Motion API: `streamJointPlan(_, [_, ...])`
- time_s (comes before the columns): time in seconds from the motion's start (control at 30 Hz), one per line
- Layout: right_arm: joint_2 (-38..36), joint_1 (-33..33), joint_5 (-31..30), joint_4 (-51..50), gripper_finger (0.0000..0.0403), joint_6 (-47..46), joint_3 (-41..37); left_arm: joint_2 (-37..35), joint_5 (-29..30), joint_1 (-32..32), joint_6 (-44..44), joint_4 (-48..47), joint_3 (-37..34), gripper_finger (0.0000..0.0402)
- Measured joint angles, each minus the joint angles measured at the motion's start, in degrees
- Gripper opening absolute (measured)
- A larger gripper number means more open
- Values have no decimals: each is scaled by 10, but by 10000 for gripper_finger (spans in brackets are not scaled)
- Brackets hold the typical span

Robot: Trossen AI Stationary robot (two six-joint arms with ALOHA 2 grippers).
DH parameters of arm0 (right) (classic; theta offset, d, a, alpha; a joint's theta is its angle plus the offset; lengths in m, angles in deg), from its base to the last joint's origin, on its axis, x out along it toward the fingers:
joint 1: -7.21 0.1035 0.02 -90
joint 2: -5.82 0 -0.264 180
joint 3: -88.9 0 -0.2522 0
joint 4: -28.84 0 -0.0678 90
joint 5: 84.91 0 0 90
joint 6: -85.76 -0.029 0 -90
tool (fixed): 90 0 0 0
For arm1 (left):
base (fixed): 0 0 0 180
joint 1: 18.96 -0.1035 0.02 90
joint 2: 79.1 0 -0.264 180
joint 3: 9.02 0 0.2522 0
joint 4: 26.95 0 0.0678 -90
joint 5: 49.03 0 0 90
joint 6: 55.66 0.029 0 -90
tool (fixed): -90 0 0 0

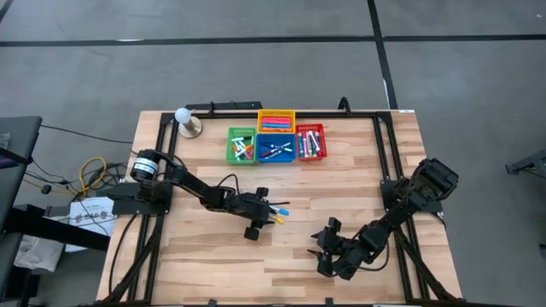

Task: Pick & Place Markers
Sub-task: Put the small yellow highlighter pen into the green bin

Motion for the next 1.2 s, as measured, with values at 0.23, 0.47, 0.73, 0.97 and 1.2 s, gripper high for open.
streamJointPlan(0.23, [0, 0, 0, 0, 226, -1, 0, 0, 2, -1, -5, -20, 0, 147])
streamJointPlan(0.47, [0, 0, 0, 1, 226, -1, 0, -2, -5, -1, -30, -50, 3, 145])
streamJointPlan(0.73, [0, 0, 0, 2, 226, -1, 0, -3, -19, -1, -46, -72, 3, 109])
streamJointPlan(0.97, [0, 0, 0, 2, 226, -1, 0, -2, -27, 0, -46, -71, 2, 65])
streamJointPlan(1.2, [0, 0, 1, 3, 226, -1, 0, -2, -33, -1, -46, -68, 1, 45])
